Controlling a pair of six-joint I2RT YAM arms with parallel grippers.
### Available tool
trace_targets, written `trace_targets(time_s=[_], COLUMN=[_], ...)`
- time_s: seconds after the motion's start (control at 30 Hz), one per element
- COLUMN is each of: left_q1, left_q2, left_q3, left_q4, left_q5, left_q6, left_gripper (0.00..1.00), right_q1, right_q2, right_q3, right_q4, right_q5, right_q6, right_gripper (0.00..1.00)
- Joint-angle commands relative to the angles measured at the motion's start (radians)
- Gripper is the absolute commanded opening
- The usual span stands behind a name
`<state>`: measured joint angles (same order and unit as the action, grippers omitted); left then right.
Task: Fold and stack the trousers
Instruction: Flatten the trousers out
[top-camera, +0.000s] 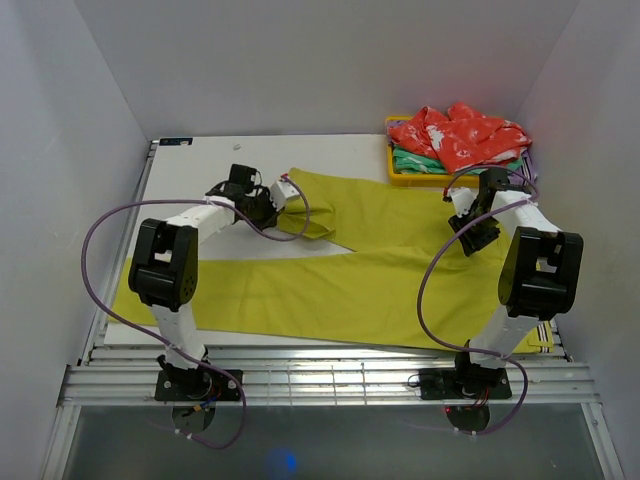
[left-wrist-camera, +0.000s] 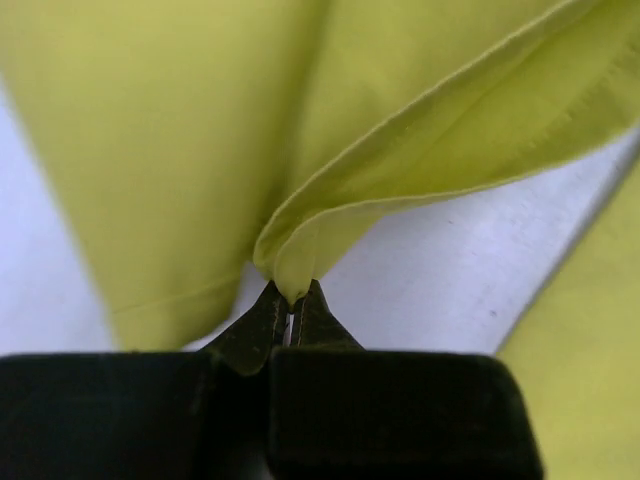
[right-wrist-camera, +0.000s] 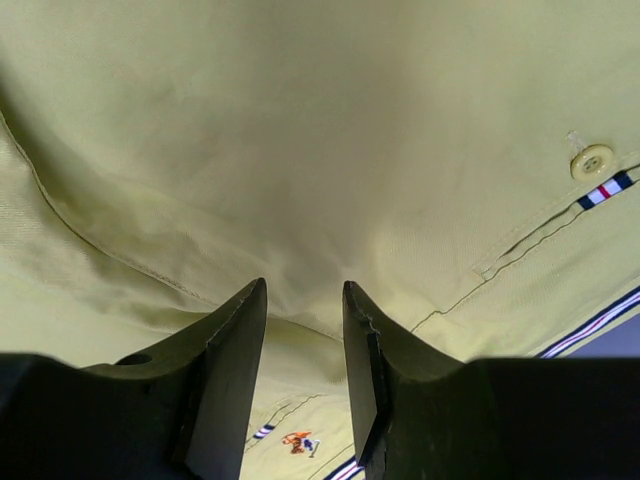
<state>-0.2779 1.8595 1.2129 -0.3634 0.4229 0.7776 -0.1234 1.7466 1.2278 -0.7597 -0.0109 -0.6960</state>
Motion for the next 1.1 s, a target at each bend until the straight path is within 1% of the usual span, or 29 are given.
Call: trace_targets(time_s=[0.0,0.03,0.07,0.1,0.13,0.17,0.2,0.23,0.27,0.33,0.37,0.4,0.47,0.5,0.53,0.57,0.6,0.67,0.7,0.77,0.8,0.93,0.97,1.0,1.07], left_q1=[0.069,0.097,0.156,0.189,0.227,0.314,0.360,0.402,0.474,0.534,0.587,0.609,0.649,0.657,0.667,0.672,0.677,0.689,0.694,0.707,0.710,0.721,0.721,0.721,0.714], left_q2=[-0.002,-0.003,-0.003,-0.002,0.000,0.001,0.003,0.006,0.009,0.007,0.004,0.003,0.000,0.000,0.013,0.026,0.039,0.063,0.063,0.034,0.014,-0.078,-0.091,-0.103,-0.102], left_q3=[0.112,0.141,0.155,0.172,0.192,0.195,0.194,0.191,0.179,0.148,0.125,0.084,0.041,0.004,-0.009,-0.012,-0.010,-0.007,0.002,-0.001,-0.006,0.003,0.016,0.031,0.086], left_q4=[0.007,0.027,0.032,0.037,0.053,0.067,0.081,0.098,0.101,0.125,0.133,0.136,0.165,0.175,0.188,0.181,0.172,0.155,0.146,0.144,0.155,0.214,0.218,0.219,0.222], left_q5=[0.020,0.046,0.063,0.080,0.099,0.103,0.115,0.120,0.113,0.084,0.071,0.044,0.005,-0.042,-0.047,-0.052,-0.076,-0.088,-0.102,-0.119,-0.131,-0.142,-0.124,-0.102,-0.034], left_q6=[-0.206,-0.260,-0.312,-0.425,-0.487,-0.553,-0.681,-0.742,-0.789,-0.910,-0.940,-0.961,-0.980,-0.977,-0.956,-0.943,-0.934,-0.910,-0.905,-0.890,-0.873,-0.793,-0.781,-0.711,-0.674], left_gripper=[0.00,0.00,0.00,0.00,0.00,0.00,0.00,0.00,0.00,0.00,0.00,0.00,0.00,0.00,0.00,0.03,0.09,0.26,0.41,0.54,0.63,0.65,0.65,0.65,0.61], right_q1=[-0.002,-0.002,-0.002,-0.002,-0.002,-0.002,-0.002,-0.002,-0.004,-0.004,-0.004,-0.004,-0.004,-0.004,-0.004,-0.004,-0.004,-0.005,-0.005,-0.010,-0.013,-0.036,-0.044,-0.045,-0.047], right_q2=[-0.021,-0.013,-0.012,-0.010,-0.004,-0.002,0.001,0.004,0.005,0.007,0.008,0.010,0.013,0.014,0.017,0.019,0.019,0.018,0.010,0.001,-0.010,-0.030,-0.032,-0.032,-0.025], right_q3=[-0.007,-0.008,-0.010,-0.013,-0.014,-0.014,-0.019,-0.022,-0.024,-0.025,-0.027,-0.025,-0.028,-0.030,-0.033,-0.034,-0.036,-0.034,-0.033,-0.027,-0.024,-0.004,0.002,0.009,0.016], right_q4=[0.005,0.005,0.008,0.011,0.013,0.014,0.017,0.022,0.023,0.026,0.026,0.028,0.028,0.026,0.028,0.028,0.028,0.025,0.022,0.014,0.008,-0.007,-0.013,-0.021,-0.035], right_q5=[-0.009,-0.008,-0.004,0.000,0.003,0.005,0.006,0.006,0.006,0.038,0.040,0.042,0.045,0.046,0.048,0.054,0.058,0.065,0.066,0.063,0.060,0.032,0.022,0.022,-0.019], right_q6=[-0.010,-0.010,-0.010,-0.010,-0.010,-0.011,-0.017,-0.019,-0.022,-0.025,-0.026,-0.028,-0.031,-0.034,-0.037,-0.040,-0.043,-0.046,-0.049,-0.069,-0.079,-0.120,-0.128,-0.132,-0.135], right_gripper=[0.42,0.43,0.42,0.42,0.42,0.42,0.43,0.42,0.42,0.42,0.42,0.42,0.42,0.42,0.43,0.42,0.43,0.43,0.43,0.44,0.45,0.47,0.47,0.47,0.44])
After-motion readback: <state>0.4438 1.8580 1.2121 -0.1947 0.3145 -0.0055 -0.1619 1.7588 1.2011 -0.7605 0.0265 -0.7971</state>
